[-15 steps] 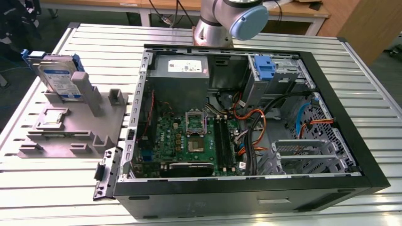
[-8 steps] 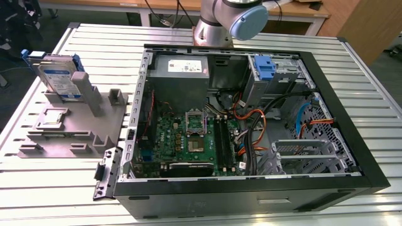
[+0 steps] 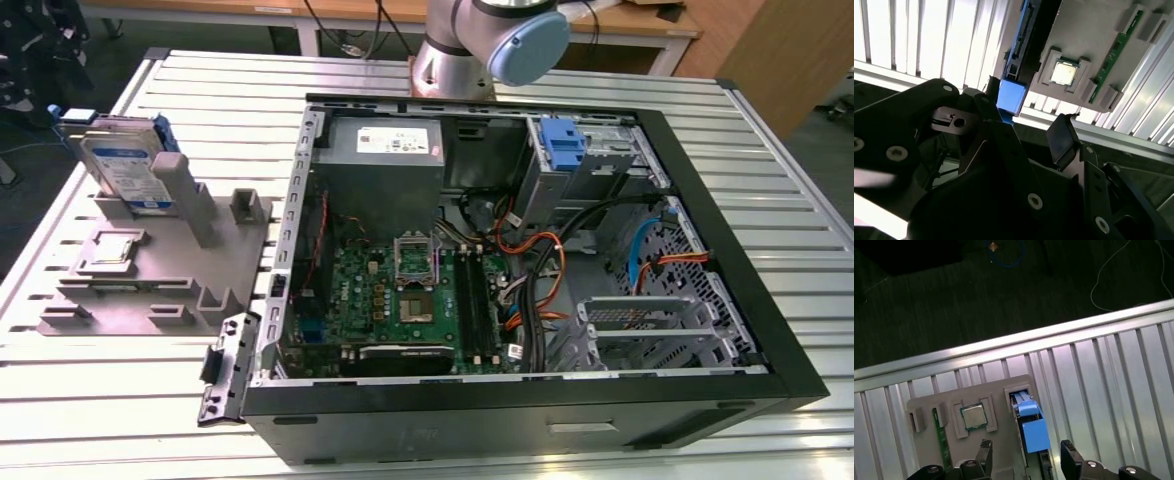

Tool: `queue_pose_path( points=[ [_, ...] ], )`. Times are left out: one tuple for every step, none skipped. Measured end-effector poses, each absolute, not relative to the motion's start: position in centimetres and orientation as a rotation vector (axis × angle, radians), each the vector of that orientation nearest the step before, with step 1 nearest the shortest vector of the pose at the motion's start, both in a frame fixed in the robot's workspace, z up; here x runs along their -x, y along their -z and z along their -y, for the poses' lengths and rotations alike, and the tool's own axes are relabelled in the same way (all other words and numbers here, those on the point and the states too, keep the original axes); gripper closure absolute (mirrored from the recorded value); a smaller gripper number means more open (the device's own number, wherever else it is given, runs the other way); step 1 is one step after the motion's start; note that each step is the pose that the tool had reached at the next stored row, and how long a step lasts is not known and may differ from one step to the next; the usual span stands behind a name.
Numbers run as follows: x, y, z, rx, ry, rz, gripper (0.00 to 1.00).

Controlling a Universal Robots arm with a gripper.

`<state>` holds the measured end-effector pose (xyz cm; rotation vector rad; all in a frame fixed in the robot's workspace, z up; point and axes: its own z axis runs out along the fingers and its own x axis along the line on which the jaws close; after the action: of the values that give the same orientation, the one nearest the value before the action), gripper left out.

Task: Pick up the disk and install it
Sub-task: 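Pick up the disk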

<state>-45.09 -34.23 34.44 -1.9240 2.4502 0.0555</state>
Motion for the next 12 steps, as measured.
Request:
queue_pose_path(
  points=[
    [45.1, -34.4, 34.1, 1.924, -0.056, -2.449, 0.35],
    [45.1, -34.3, 33.8, 1.924, -0.057, -2.449, 0.35],
    [45.2, -34.2, 33.6, 1.924, -0.057, -2.449, 0.35],
    [45.3, -34.1, 33.6, 1.926, -0.057, -2.447, 0.35],
    [45.3, -34.0, 33.6, 1.936, -0.058, -2.439, 0.35],
    [45.3, -33.9, 33.5, 1.958, -0.059, -2.422, 0.35],
    [45.3, -33.8, 33.5, 1.979, -0.061, -2.404, 0.35],
    [45.3, -33.6, 33.5, 2.001, -0.062, -2.386, 0.35],
    [45.3, -33.5, 33.6, 2.022, -0.063, -2.368, 0.35],
    [45.4, -33.4, 33.6, 2.037, -0.064, -2.355, 0.35],
    [45.4, -33.2, 33.5, 2.044, -0.065, -2.347, 0.35],
    [45.5, -33.0, 33.5, 2.048, -0.065, -2.344, 0.35]
  ],
)
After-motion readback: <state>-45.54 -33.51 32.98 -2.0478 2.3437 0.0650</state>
